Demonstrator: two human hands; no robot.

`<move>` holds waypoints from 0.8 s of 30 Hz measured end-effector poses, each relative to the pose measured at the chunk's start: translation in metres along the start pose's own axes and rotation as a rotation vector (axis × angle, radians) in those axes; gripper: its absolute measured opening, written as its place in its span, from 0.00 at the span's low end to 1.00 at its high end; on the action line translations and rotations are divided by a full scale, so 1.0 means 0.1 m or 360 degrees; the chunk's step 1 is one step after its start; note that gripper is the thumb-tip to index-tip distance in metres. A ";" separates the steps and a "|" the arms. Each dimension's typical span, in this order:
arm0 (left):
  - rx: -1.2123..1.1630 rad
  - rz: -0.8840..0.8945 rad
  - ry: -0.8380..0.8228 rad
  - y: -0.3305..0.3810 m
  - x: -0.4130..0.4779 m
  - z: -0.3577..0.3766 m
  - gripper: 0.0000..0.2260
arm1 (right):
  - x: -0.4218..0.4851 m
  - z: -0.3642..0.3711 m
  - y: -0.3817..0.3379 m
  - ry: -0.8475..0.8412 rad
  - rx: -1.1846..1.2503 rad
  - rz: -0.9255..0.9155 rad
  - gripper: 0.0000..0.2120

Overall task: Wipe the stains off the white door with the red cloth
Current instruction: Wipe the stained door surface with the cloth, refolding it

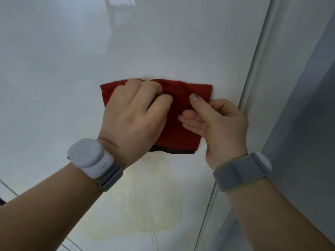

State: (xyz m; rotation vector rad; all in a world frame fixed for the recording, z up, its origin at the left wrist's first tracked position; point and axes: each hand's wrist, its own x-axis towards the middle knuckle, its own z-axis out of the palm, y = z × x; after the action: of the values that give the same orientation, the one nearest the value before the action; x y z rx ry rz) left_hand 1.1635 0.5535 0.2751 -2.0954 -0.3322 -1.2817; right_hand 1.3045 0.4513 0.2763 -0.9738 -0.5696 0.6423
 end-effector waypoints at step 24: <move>0.0353 0.0538 -0.0196 -0.34 -0.46 0.27 0.30 | 0.01 0.00 0.05 0.0045 -0.0042 -0.0098 0.12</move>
State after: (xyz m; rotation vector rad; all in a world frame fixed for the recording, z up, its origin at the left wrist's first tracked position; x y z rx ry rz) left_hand 1.1423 0.6020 0.2407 -1.9439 -0.1549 -0.8799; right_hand 1.3047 0.4540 0.2723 -0.9849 -0.5820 0.5669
